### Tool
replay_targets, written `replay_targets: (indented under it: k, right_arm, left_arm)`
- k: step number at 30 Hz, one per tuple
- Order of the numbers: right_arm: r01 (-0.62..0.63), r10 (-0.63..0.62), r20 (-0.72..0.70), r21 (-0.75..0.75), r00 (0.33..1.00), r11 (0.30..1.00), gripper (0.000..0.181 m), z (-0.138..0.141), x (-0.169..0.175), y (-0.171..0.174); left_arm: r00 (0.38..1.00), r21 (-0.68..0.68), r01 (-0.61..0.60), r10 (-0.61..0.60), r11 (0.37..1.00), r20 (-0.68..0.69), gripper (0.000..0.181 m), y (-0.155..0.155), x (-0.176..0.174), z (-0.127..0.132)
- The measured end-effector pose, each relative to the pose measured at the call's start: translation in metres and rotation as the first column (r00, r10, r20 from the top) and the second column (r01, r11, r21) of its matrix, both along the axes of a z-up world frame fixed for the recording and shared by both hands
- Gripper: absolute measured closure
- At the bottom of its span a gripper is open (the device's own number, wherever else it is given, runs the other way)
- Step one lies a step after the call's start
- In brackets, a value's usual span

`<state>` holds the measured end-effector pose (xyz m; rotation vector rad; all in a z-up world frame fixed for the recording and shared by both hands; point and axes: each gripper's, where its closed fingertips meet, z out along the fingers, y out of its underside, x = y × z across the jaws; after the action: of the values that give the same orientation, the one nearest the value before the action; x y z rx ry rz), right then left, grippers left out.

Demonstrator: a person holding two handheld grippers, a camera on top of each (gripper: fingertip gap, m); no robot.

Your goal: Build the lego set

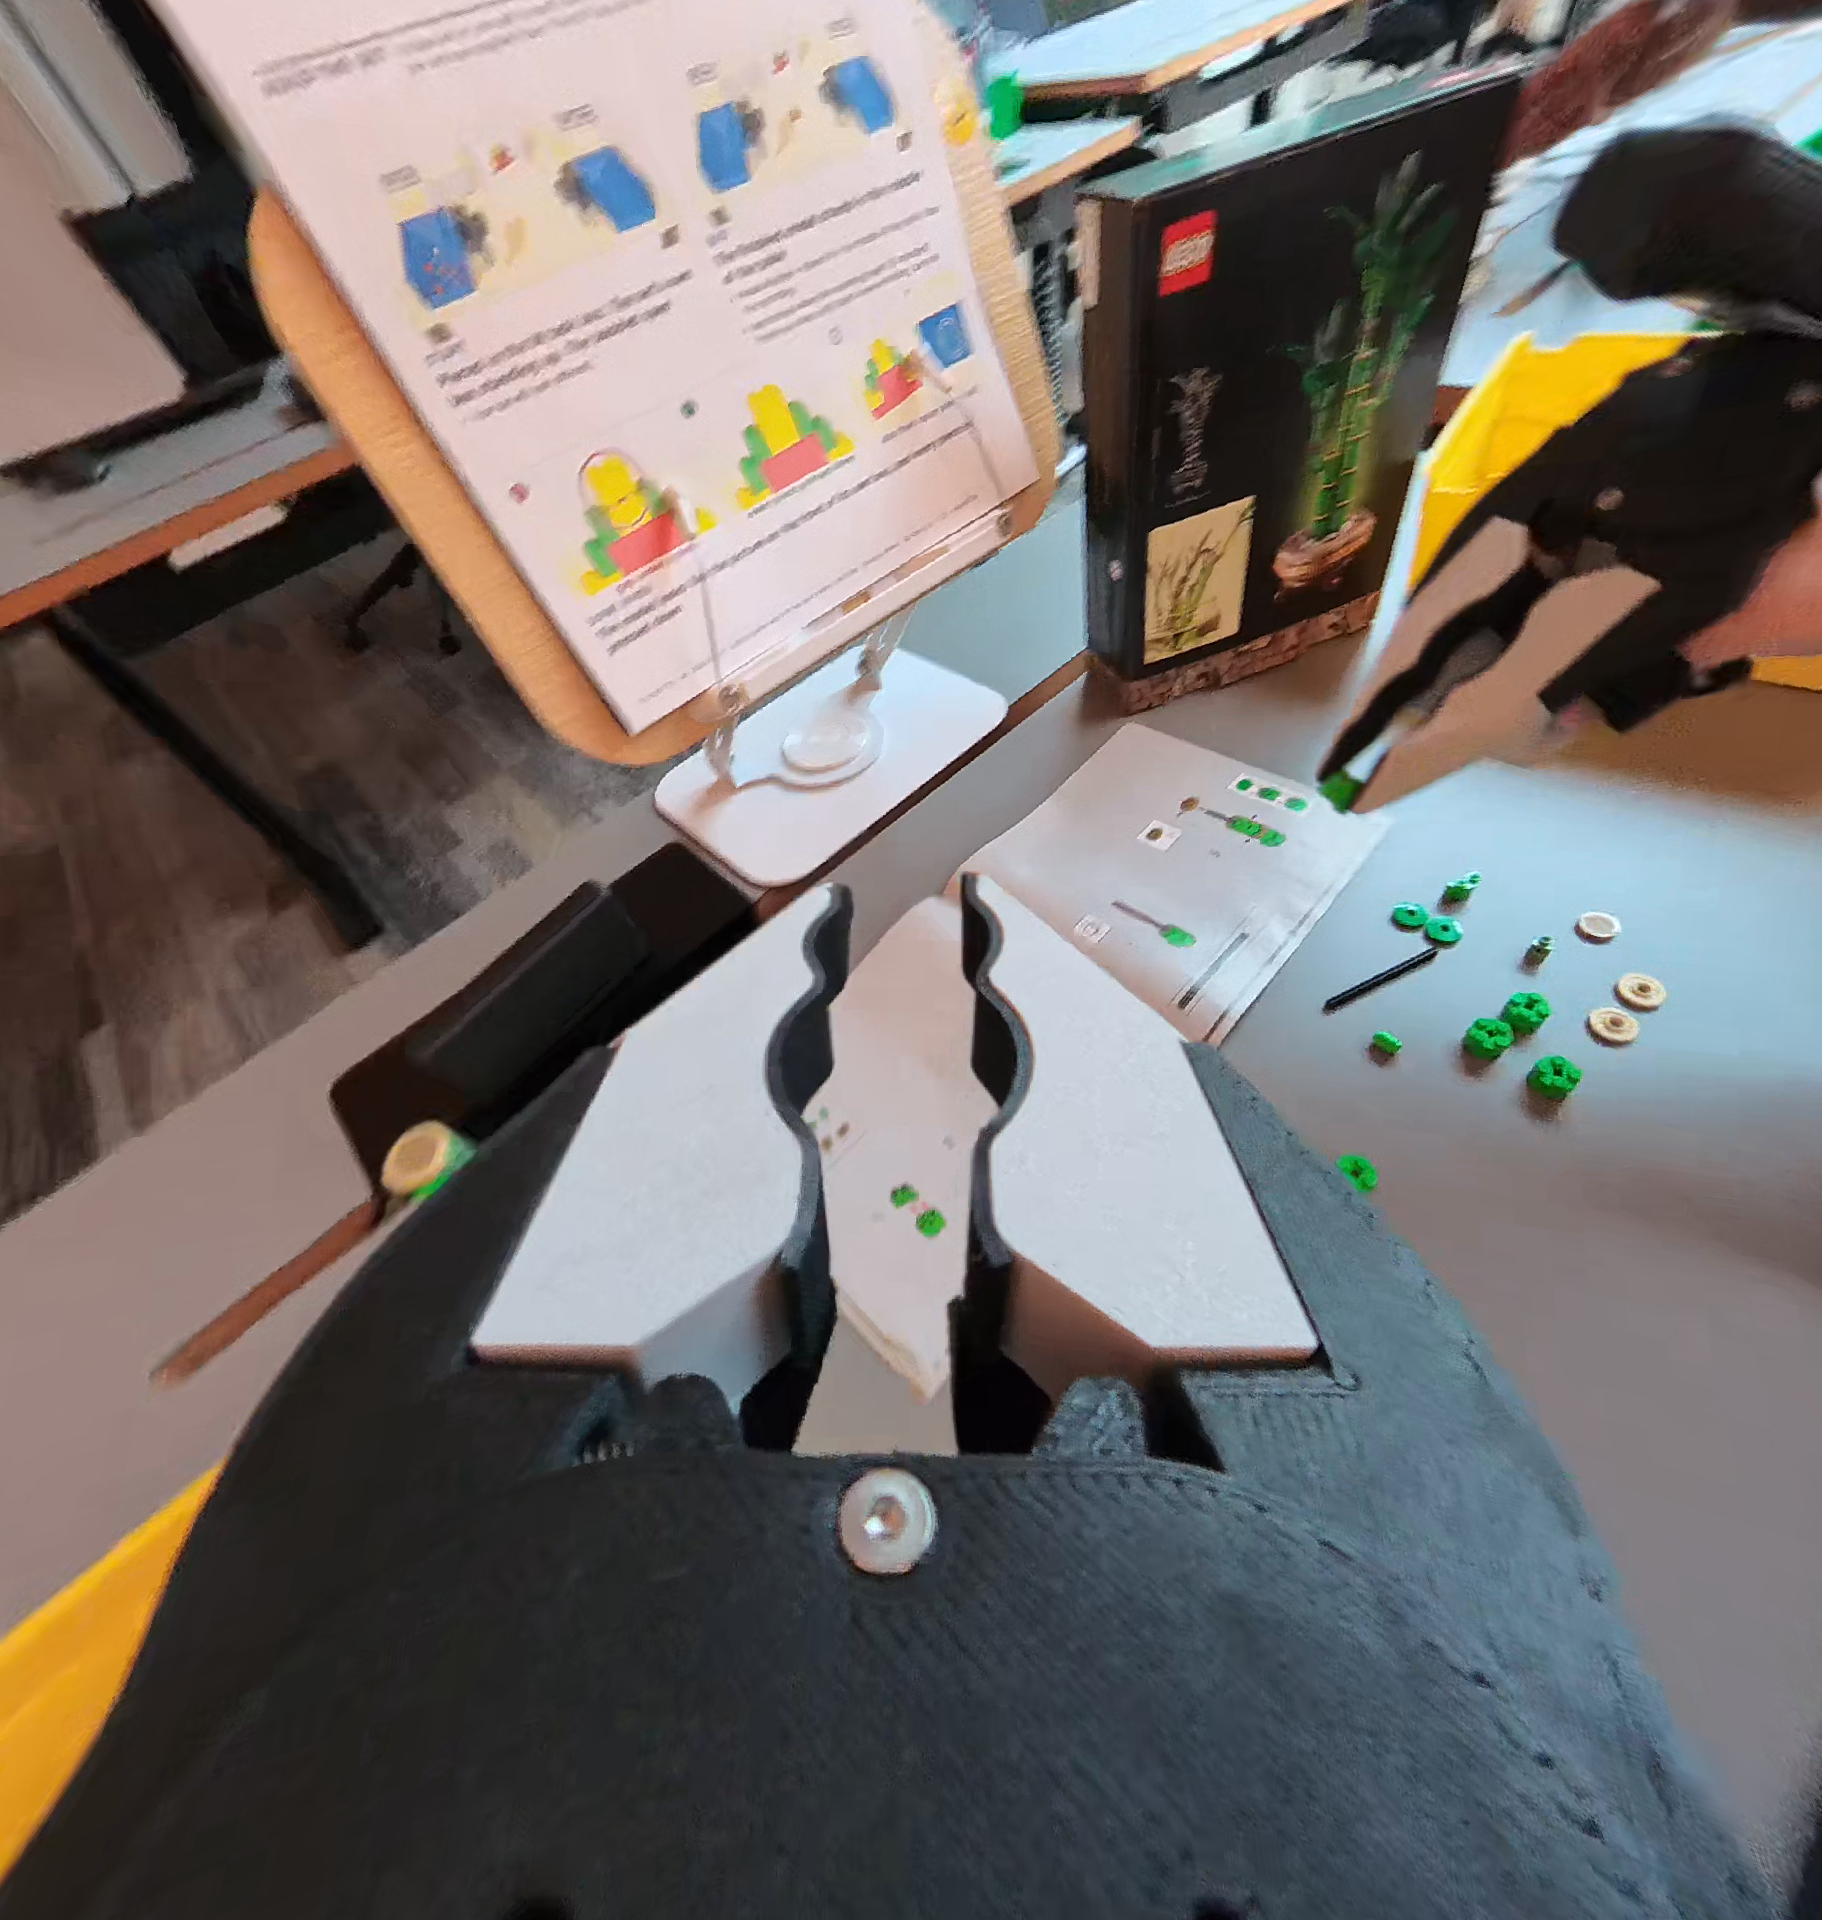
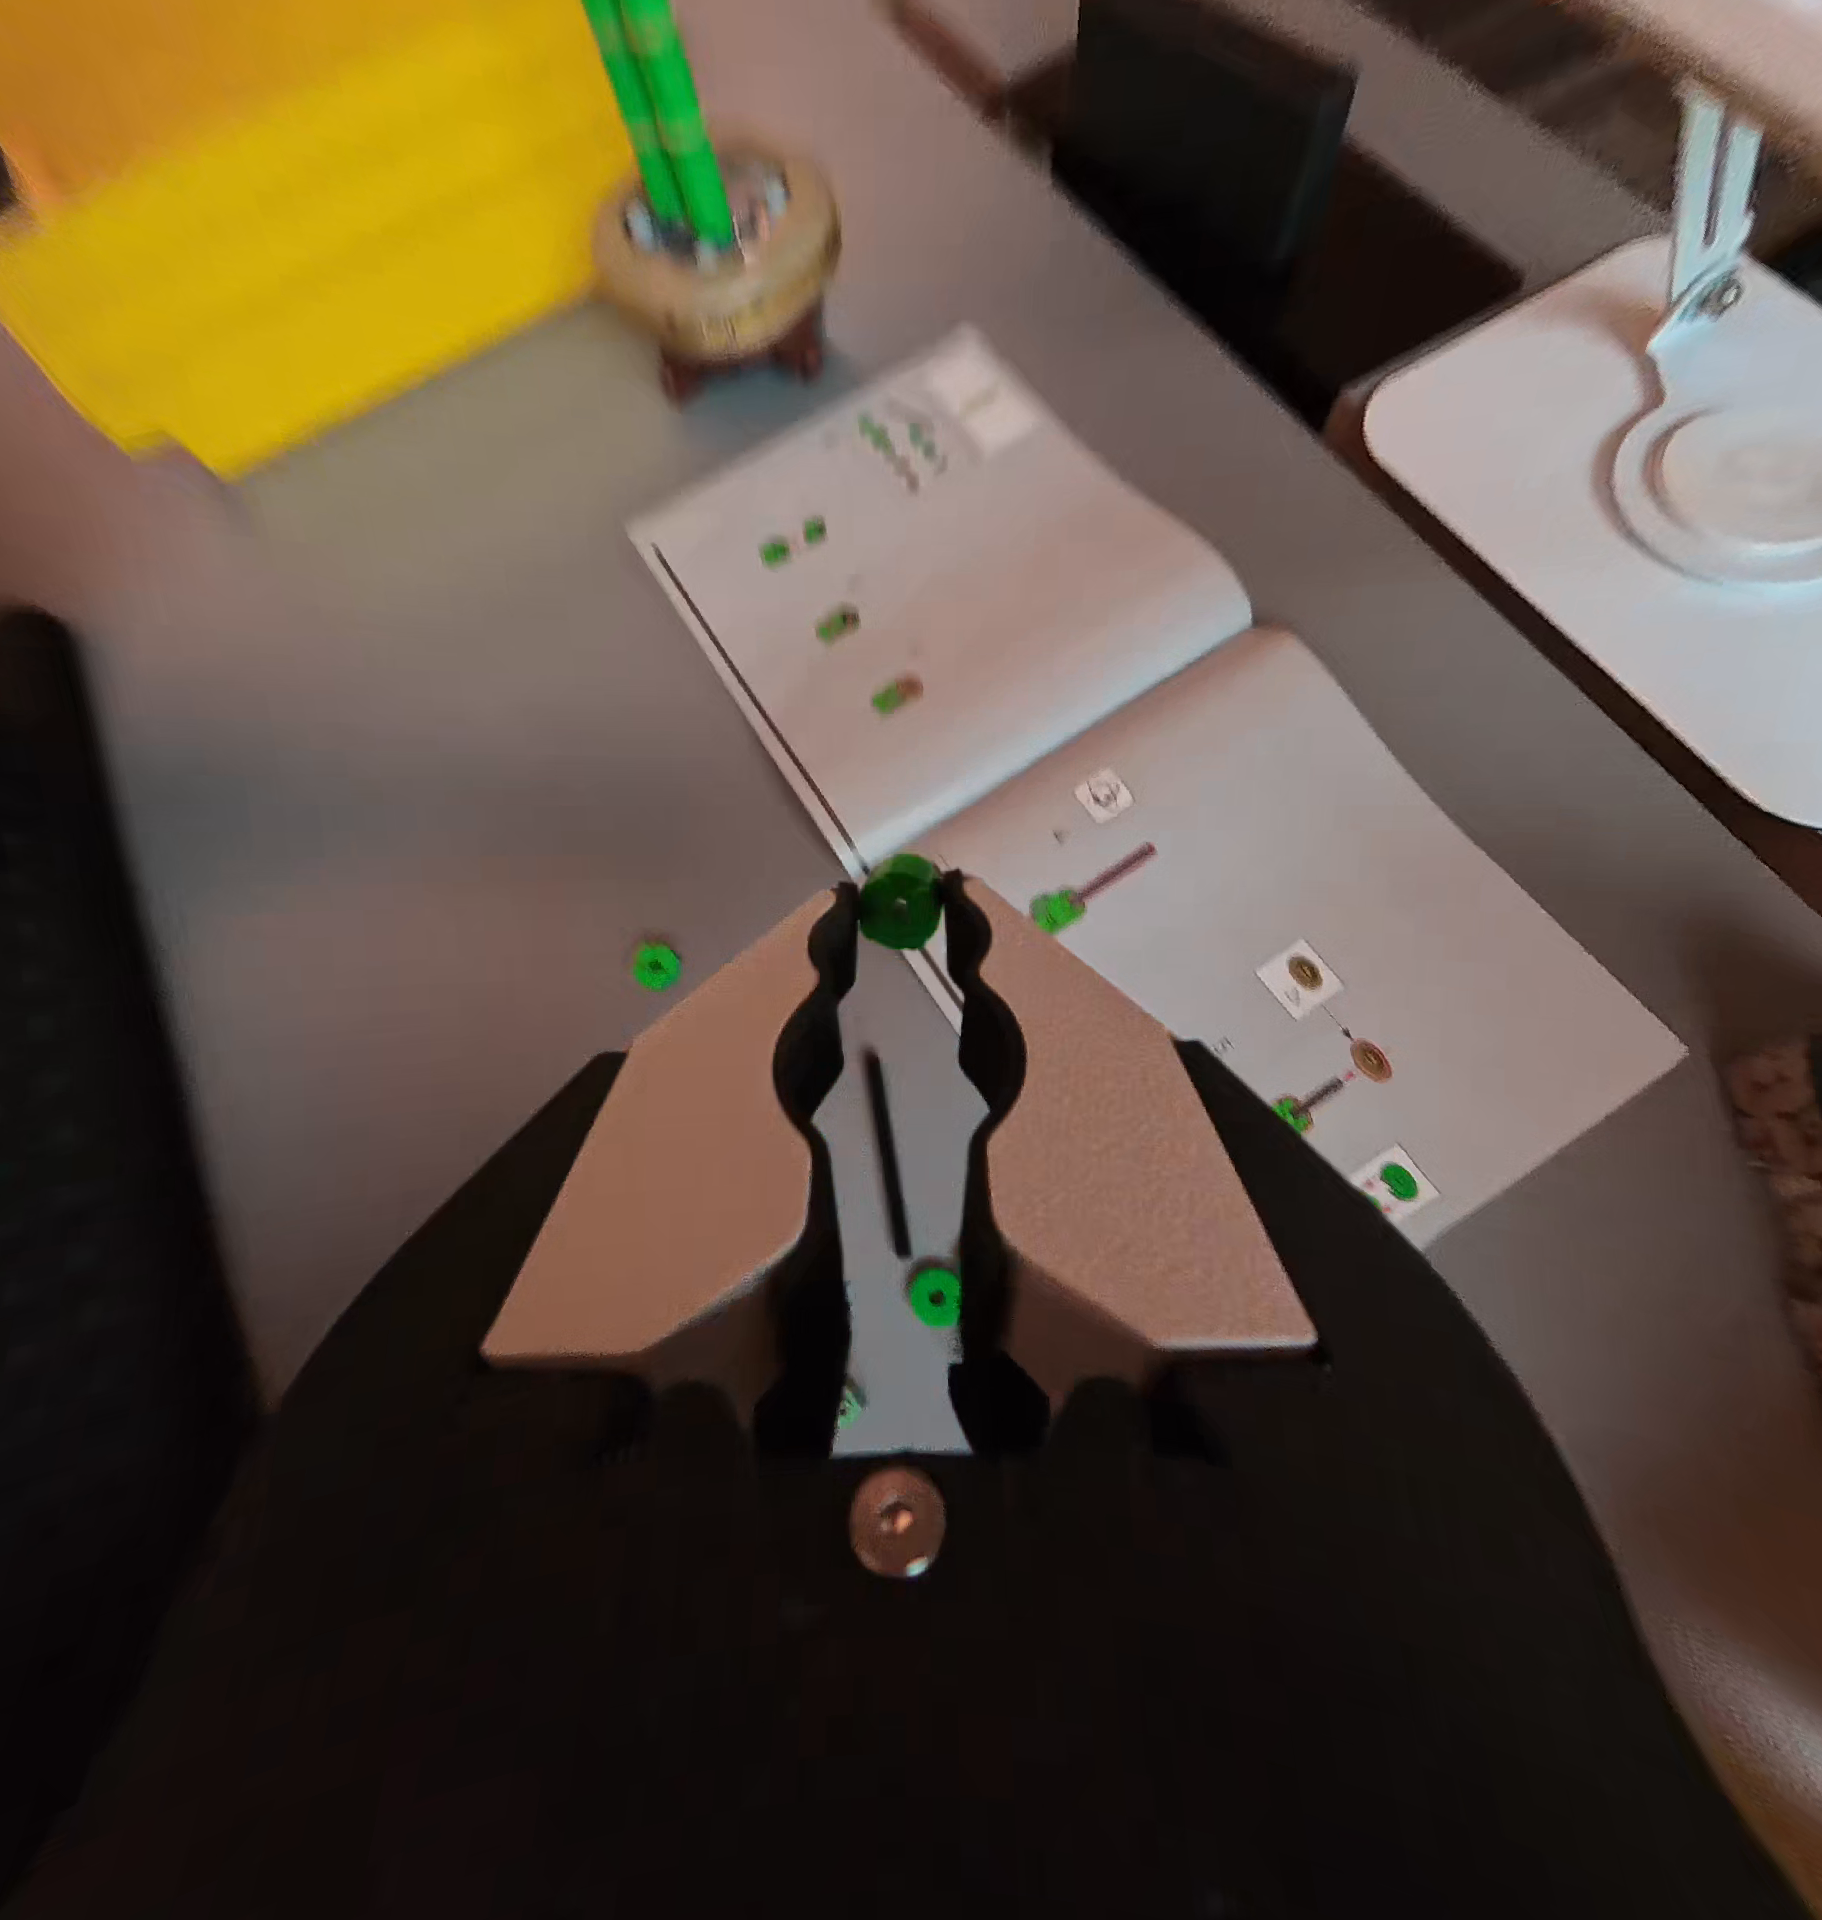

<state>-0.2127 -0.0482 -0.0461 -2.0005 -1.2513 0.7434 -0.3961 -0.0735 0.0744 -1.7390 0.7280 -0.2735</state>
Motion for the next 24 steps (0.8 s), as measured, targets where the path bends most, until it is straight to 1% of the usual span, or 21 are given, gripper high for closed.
replay_targets:
  k: [3,5,8,10,12,15,19,22,24]
  right_arm:
    - [-0.004,-0.014,-0.189,-0.097,0.982,0.995,0.165,0.024,-0.005,-0.002]
    - [-0.044,-0.003,-0.276,-0.163,0.961,0.986,0.166,0.035,-0.009,-0.009]
    - [-0.1,0.017,-0.36,-0.213,0.933,0.972,0.166,0.049,-0.013,-0.018]
    - [-0.129,0.025,-0.399,-0.237,0.917,0.963,0.165,0.056,-0.015,-0.023]
    - [-0.147,0.019,-0.427,-0.268,0.904,0.952,0.165,0.063,-0.016,-0.027]
    - [-0.149,-0.002,-0.444,-0.306,0.896,0.94,0.166,0.068,-0.018,-0.029]
    - [-0.157,-0.01,-0.448,-0.335,0.894,0.929,0.166,0.071,-0.022,-0.034]
    - [-0.157,-0.005,-0.436,-0.334,0.9,0.929,0.166,0.071,-0.026,-0.038]
    - [-0.164,0.006,-0.429,-0.331,0.903,0.929,0.166,0.072,-0.029,-0.041]
  left_arm:
    - [0.985,0.091,0.173,-0.174,0.981,0.0,0.156,-0.003,0.036,0.0]
    - [0.96,0.121,0.273,-0.278,0.955,0.032,0.161,-0.006,0.061,-0.003]
    - [0.905,0.13,0.401,-0.414,0.907,0.1,0.161,-0.014,0.098,-0.008]
    - [0.885,0.121,0.454,-0.462,0.883,0.057,0.155,-0.017,0.117,-0.02]
    - [0.889,0.12,0.457,-0.456,0.881,-0.038,0.141,-0.015,0.13,-0.033]
    - [0.881,0.149,0.469,-0.447,0.871,-0.157,0.136,-0.017,0.148,-0.044]
    - [0.897,0.214,0.43,-0.389,0.877,-0.211,0.144,-0.013,0.163,-0.043]
    - [0.887,0.161,0.426,-0.377,0.89,-0.266,0.145,-0.012,0.167,-0.056]
    - [0.891,0.148,0.413,-0.366,0.899,-0.269,0.145,-0.009,0.168,-0.06]
